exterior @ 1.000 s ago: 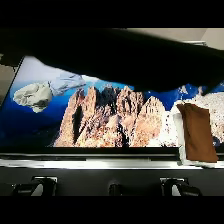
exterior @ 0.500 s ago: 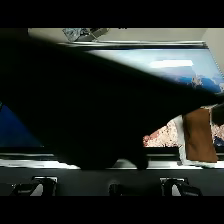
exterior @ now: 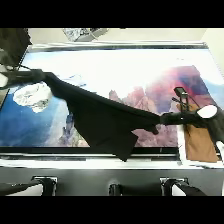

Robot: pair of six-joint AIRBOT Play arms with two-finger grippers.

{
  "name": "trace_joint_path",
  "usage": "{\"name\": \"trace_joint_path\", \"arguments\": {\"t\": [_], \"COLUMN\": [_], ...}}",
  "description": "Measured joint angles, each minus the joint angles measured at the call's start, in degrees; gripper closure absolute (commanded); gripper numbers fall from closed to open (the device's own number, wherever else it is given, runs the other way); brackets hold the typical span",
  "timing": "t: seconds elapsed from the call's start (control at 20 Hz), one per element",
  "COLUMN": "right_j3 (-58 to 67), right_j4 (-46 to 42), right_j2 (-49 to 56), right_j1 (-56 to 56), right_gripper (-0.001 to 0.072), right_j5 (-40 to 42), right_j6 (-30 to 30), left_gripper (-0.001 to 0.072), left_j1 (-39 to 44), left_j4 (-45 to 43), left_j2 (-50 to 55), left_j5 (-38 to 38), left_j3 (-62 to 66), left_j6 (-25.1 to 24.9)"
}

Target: Fold the shirts.

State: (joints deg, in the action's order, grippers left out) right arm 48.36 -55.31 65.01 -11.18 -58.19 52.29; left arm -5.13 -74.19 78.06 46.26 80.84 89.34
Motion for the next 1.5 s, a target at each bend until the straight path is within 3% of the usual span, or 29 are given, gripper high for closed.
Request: {"name": "trace_joint_path", "arguments": {"t": [0.1, 0.15, 0.2, 0.25, 0.35, 0.55, 0.7, 0.75, 0.8, 1.1, 1.25, 1.4, 1.45, 1.5], "right_j3": [0.61, 1.11, 1.73, 2.62, 5.90, 15.80, 18.71, 18.47, 17.64, 11.26, 8.96, 6.51, 5.66, 4.98], "right_j4": [5.73, 7.91, 9.46, 10.60, 11.54, 3.39, -7.69, -9.92, -11.21, -8.98, -8.13, -7.45, -6.80, -6.08], "right_j2": [7.48, 10.12, 12.31, 13.62, 14.47, 11.04, 8.59, 8.15, 7.89, 7.21, 7.17, 7.50, 7.76, 8.04], "right_j1": [0.00, 0.00, 0.00, -0.11, -0.81, -5.46, -9.88, -10.73, -11.21, -12.52, -12.74, -12.74, -12.74, -12.70], "right_gripper": [0.0648, 0.0512, 0.0302, 0.0220, 0.0136, 0.0110, 0.0111, 0.0111, 0.0111, 0.0104, 0.0089, 0.0088, 0.0088, 0.0088], "right_j5": [5.27, 6.86, 8.07, 8.63, 7.58, -2.25, -11.32, -13.38, -15.47, -19.80, -20.22, -19.17, -18.82, -18.23], "right_j6": [-2.32, -2.95, -3.61, -4.33, -6.91, -8.35, -4.42, -3.41, -2.58, -1.33, -1.77, -2.62, -3.21, -3.78], "left_gripper": [0.0652, 0.0474, 0.0151, 0.0004, 0.0016, 0.0028, 0.0033, 0.0047, 0.0125, 0.0135, 0.0137, 0.0185, 0.0305, 0.0526], "left_j1": [0.61, 1.07, 1.64, 2.10, 2.64, 0.79, 0.57, 1.25, 2.40, 14.34, 20.31, 24.24, 25.44, 26.45], "left_j4": [4.15, 5.95, 7.50, 8.63, 10.21, 10.84, 10.99, 11.34, 12.04, 21.77, 26.62, 31.43, 32.81, 33.42], "left_j2": [6.14, 8.31, 10.10, 11.26, 12.37, 10.40, 6.14, 4.37, 2.43, -3.63, -3.67, -2.58, -2.01, -1.33], "left_j5": [-1.05, -1.27, -1.29, -0.98, 1.95, 15.39, 24.39, 25.66, 26.80, 19.65, 13.49, 9.46, 8.24, 7.02], "left_j3": [0.85, 1.07, 1.29, 1.55, 2.99, 6.27, 0.72, -3.15, -8.07, -34.29, -39.85, -41.81, -42.07, -42.34], "left_j6": [-0.22, -0.26, -0.31, -0.35, -0.48, -2.14, -2.71, -2.99, -3.39, -5.44, -5.79, -5.81, -5.79, -5.81]}}
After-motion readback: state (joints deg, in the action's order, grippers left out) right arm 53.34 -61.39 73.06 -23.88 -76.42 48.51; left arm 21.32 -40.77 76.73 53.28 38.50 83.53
